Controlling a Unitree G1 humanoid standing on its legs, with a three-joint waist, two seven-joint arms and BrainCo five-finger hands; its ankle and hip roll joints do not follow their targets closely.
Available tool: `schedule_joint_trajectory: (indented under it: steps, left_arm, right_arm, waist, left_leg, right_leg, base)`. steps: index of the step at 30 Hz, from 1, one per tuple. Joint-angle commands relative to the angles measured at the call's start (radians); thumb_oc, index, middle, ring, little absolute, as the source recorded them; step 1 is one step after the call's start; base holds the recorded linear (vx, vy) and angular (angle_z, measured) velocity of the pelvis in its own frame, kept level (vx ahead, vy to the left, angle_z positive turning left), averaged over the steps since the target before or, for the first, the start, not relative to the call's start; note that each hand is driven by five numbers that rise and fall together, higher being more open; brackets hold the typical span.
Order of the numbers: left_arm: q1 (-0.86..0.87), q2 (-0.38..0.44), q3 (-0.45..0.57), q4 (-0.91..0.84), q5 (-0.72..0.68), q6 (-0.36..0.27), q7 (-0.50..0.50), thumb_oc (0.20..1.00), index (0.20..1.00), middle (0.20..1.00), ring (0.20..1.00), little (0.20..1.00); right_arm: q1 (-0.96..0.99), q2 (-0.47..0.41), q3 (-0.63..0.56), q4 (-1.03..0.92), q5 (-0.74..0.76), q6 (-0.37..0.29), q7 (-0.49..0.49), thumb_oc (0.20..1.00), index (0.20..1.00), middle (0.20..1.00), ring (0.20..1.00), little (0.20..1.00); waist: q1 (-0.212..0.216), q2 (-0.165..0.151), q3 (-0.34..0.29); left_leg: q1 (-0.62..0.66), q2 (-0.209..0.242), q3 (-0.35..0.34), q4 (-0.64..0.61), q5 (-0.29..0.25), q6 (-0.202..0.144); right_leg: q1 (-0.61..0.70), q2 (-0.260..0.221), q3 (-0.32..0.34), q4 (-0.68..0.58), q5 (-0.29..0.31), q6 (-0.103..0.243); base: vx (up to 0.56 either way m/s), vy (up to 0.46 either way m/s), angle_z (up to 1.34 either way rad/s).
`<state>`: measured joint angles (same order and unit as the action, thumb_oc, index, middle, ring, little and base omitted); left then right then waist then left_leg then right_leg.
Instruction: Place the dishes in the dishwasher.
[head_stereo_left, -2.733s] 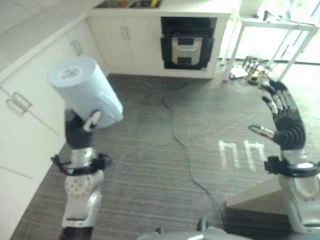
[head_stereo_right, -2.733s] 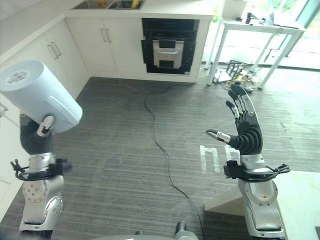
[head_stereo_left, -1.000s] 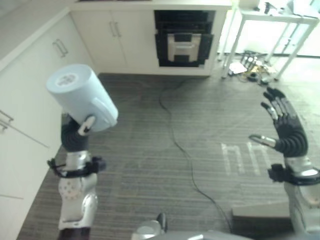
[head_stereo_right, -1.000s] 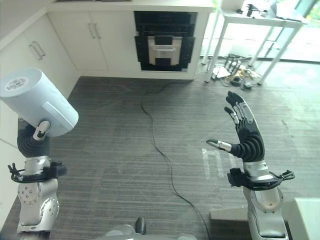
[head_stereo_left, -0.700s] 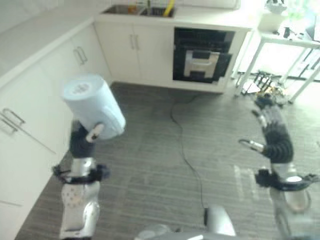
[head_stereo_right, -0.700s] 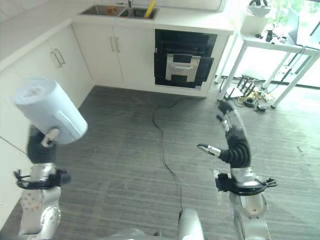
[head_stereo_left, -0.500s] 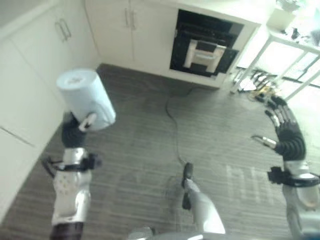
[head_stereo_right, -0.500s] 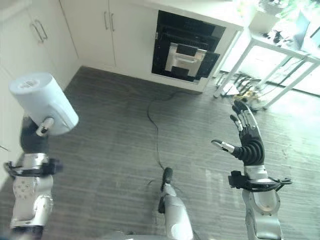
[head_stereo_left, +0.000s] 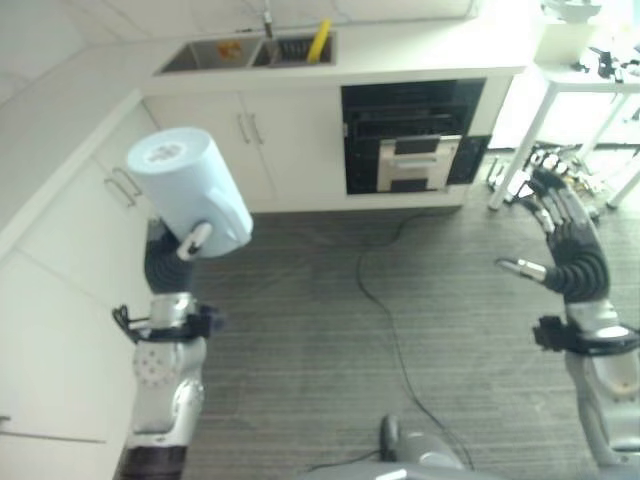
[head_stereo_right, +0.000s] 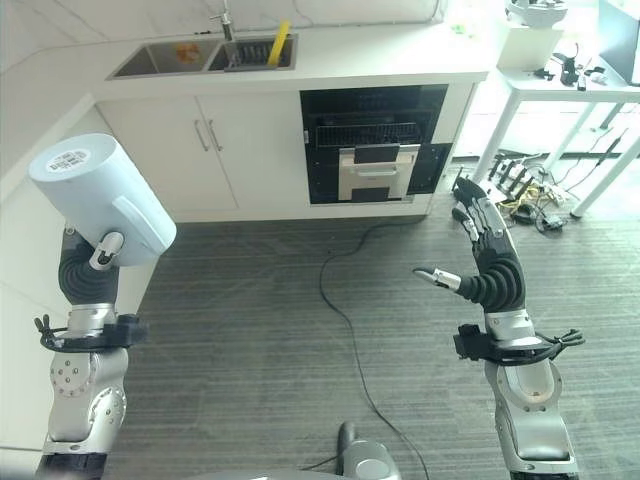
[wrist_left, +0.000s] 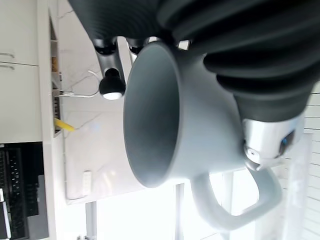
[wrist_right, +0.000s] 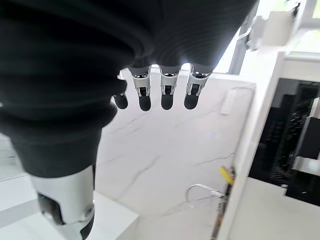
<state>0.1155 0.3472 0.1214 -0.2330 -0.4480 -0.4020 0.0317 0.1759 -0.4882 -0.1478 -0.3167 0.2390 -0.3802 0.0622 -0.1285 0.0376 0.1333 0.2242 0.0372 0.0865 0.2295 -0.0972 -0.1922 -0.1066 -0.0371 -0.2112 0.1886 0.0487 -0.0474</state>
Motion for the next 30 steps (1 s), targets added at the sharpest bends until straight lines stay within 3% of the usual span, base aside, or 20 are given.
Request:
schedule_joint_trajectory:
  steps: [1, 3, 5, 6, 8, 9, 11, 14, 16, 20, 22, 24, 25, 27, 29, 30]
  left_arm:
    - [0.008, 0.029, 0.033, -0.073, 0.050, -0.086, -0.009, 0.200, 0.200, 0.200, 0.200, 0.200]
    - [0.031, 0.019, 0.032, -0.072, 0.060, -0.104, -0.016, 0.200, 0.200, 0.200, 0.200, 0.200]
    - [0.031, 0.016, 0.029, -0.068, 0.066, -0.104, -0.025, 0.200, 0.200, 0.200, 0.200, 0.200]
    - [0.031, 0.019, 0.031, -0.069, 0.064, -0.101, -0.035, 0.200, 0.200, 0.200, 0.200, 0.200]
    - [0.045, 0.025, 0.041, -0.072, 0.072, -0.107, -0.028, 0.200, 0.200, 0.200, 0.200, 0.200]
    - [0.053, 0.029, 0.043, -0.070, 0.072, -0.113, -0.023, 0.200, 0.200, 0.200, 0.200, 0.200]
    - [0.065, 0.030, 0.045, -0.067, 0.062, -0.123, -0.035, 0.200, 0.200, 0.200, 0.200, 0.200]
    - [0.066, 0.020, 0.041, -0.054, 0.061, -0.145, -0.042, 0.200, 0.200, 0.200, 0.200, 0.200]
    - [0.074, 0.025, 0.055, -0.063, 0.044, -0.148, -0.034, 0.200, 0.200, 0.200, 0.200, 0.200]
    - [0.033, 0.044, 0.054, -0.074, 0.096, -0.128, -0.032, 0.200, 0.200, 0.200, 0.200, 0.200]
    - [0.032, 0.048, 0.057, -0.078, 0.095, -0.121, -0.040, 0.200, 0.200, 0.200, 0.200, 0.200]
    - [0.043, 0.044, 0.058, -0.094, 0.084, -0.111, -0.053, 0.200, 0.200, 0.200, 0.200, 0.200]
    - [0.056, 0.042, 0.059, -0.103, 0.089, -0.114, -0.056, 0.200, 0.200, 0.200, 0.200, 0.200]
    - [0.058, 0.044, 0.055, -0.105, 0.102, -0.113, -0.050, 0.200, 0.200, 0.200, 0.200, 0.200]
    - [0.048, 0.048, 0.046, -0.101, 0.134, -0.115, -0.022, 0.200, 0.200, 0.200, 0.200, 0.200]
    - [0.036, 0.056, 0.044, -0.096, 0.145, -0.114, -0.002, 0.200, 0.200, 0.200, 0.200, 0.200]
  right_arm:
    - [-0.012, -0.005, -0.045, -0.038, 0.053, -0.064, 0.021, 1.000, 1.000, 1.000, 1.000, 1.000]
    - [-0.006, -0.004, -0.043, -0.026, 0.049, -0.076, 0.030, 1.000, 1.000, 1.000, 1.000, 1.000]
    - [-0.009, -0.006, -0.042, -0.025, 0.048, -0.067, 0.018, 1.000, 1.000, 1.000, 1.000, 1.000]
    - [-0.015, -0.008, -0.043, -0.024, 0.056, -0.057, 0.011, 1.000, 1.000, 1.000, 1.000, 1.000]
    - [-0.027, -0.002, -0.038, -0.023, 0.061, -0.042, 0.031, 1.000, 1.000, 1.000, 1.000, 1.000]
    - [-0.033, 0.003, -0.026, -0.025, 0.049, -0.033, 0.034, 1.000, 1.000, 1.000, 1.000, 1.000]
    - [-0.020, 0.003, -0.020, -0.032, 0.033, -0.029, 0.029, 1.000, 1.000, 1.000, 1.000, 1.000]
    - [-0.001, -0.022, -0.049, -0.043, 0.063, -0.041, 0.054, 1.000, 1.000, 1.000, 1.000, 1.000]
    - [0.028, -0.014, -0.072, -0.067, 0.100, -0.032, 0.098, 1.000, 1.000, 1.000, 1.000, 1.000]
    - [0.047, 0.025, -0.076, -0.080, 0.204, -0.009, 0.133, 1.000, 1.000, 1.000, 1.000, 1.000]
    - [0.050, 0.038, -0.077, -0.084, 0.181, -0.011, 0.121, 1.000, 1.000, 1.000, 1.000, 1.000]
    - [0.053, 0.060, -0.061, -0.089, 0.141, 0.028, 0.103, 1.000, 1.000, 1.000, 1.000, 1.000]
    - [0.061, 0.072, -0.052, -0.091, 0.106, 0.025, 0.103, 1.000, 1.000, 1.000, 1.000, 1.000]
    - [0.063, 0.075, -0.044, -0.090, 0.106, 0.031, 0.097, 1.000, 1.000, 1.000, 1.000, 1.000]
    - [0.053, 0.078, -0.021, -0.083, 0.088, 0.036, 0.091, 1.000, 1.000, 1.000, 1.000, 1.000]
    - [0.048, 0.074, -0.009, -0.077, 0.081, 0.036, 0.086, 1.000, 1.000, 1.000, 1.000, 1.000]
  waist:
    - [0.021, -0.061, -0.016]
    - [0.036, -0.079, 0.000]
    - [0.050, -0.089, 0.015]
    - [0.065, -0.088, 0.027]
    - [0.082, -0.062, 0.032]
    - [0.099, -0.048, 0.036]
    - [0.127, -0.036, 0.046]
    - [0.146, -0.037, 0.040]
    - [0.149, -0.042, 0.029]
    - [0.156, -0.074, -0.001]
    - [0.166, -0.088, -0.007]
    - [0.182, -0.108, -0.016]
    - [0.189, -0.122, -0.018]
    - [0.188, -0.121, -0.014]
    - [0.185, -0.112, -0.005]
    - [0.188, -0.110, 0.002]
  left_leg:
    - [-0.108, -0.036, -0.033, 0.281, 0.117, 0.071]
    - [-0.231, -0.051, -0.034, 0.462, 0.110, 0.085]
    - [-0.316, -0.049, -0.010, 0.456, 0.077, 0.113]
    - [-0.353, -0.057, 0.003, 0.389, 0.043, 0.139]
    - [-0.330, -0.047, 0.025, 0.073, 0.052, 0.143]
    - [-0.311, -0.051, 0.027, -0.131, 0.082, 0.135]
    - [-0.327, -0.028, 0.039, -0.302, 0.202, 0.100]
    - [-0.365, -0.018, 0.037, -0.307, 0.234, 0.093]
    - [-0.337, -0.030, 0.021, -0.307, 0.206, 0.119]
    - [-0.292, -0.041, 0.056, -0.310, 0.165, 0.164]
    - [-0.292, -0.057, 0.045, -0.305, 0.158, 0.177]
    - [-0.290, -0.083, 0.032, -0.301, 0.150, 0.200]
    - [-0.282, -0.102, 0.027, -0.300, 0.140, 0.219]
    - [-0.261, -0.109, 0.010, -0.303, 0.121, 0.238]
    - [-0.231, -0.107, -0.013, -0.302, 0.104, 0.242]
    - [-0.215, -0.101, -0.027, -0.301, 0.097, 0.235]
  right_leg:
    - [0.095, -0.049, 0.020, -0.208, 0.007, 0.102]
    - [0.126, -0.053, 0.040, -0.200, -0.018, 0.079]
    - [0.150, -0.052, 0.043, -0.201, -0.028, 0.080]
    - [0.164, -0.043, 0.058, -0.207, -0.036, 0.090]
    - [0.189, -0.004, 0.097, -0.222, -0.056, 0.116]
    - [0.217, 0.016, 0.125, -0.241, -0.065, 0.131]
    - [0.290, 0.040, 0.150, -0.272, -0.093, 0.136]
    - [0.344, 0.038, 0.151, -0.275, -0.137, 0.137]
    - [0.368, 0.020, 0.155, -0.256, -0.160, 0.152]
    - [0.373, -0.015, 0.113, -0.170, -0.202, 0.175]
    - [0.367, -0.022, 0.109, -0.124, -0.203, 0.181]
    - [0.341, -0.031, 0.103, -0.039, -0.165, 0.198]
    - [0.307, -0.032, 0.104, 0.058, -0.104, 0.222]
    - [0.233, -0.013, 0.116, 0.236, -0.043, 0.242]
    - [0.139, -0.014, 0.106, 0.320, -0.043, 0.234]
    - [0.113, -0.054, 0.065, 0.271, -0.067, 0.225]
  base:
    - [0.17, -0.174, -0.59]
    - [0.17, -0.145, -0.70]
    - [0.17, -0.071, -0.28]
    - [0.29, 0.045, -0.08]
    - [0.40, 0.145, -0.09]
    - [0.49, 0.172, -0.47]
    - [0.48, 0.154, -0.77]
    - [0.36, 0.224, -0.59]
    - [0.30, 0.262, -0.88]
    - [0.24, 0.203, -0.63]
    - [0.21, 0.173, 0.40]
    - [0.20, 0.235, 0.49]
    - [0.13, 0.214, 0.28]
    - [0.12, 0.211, 0.24]
    - [0.13, 0.113, 0.16]
    - [0.16, -0.059, 0.12]
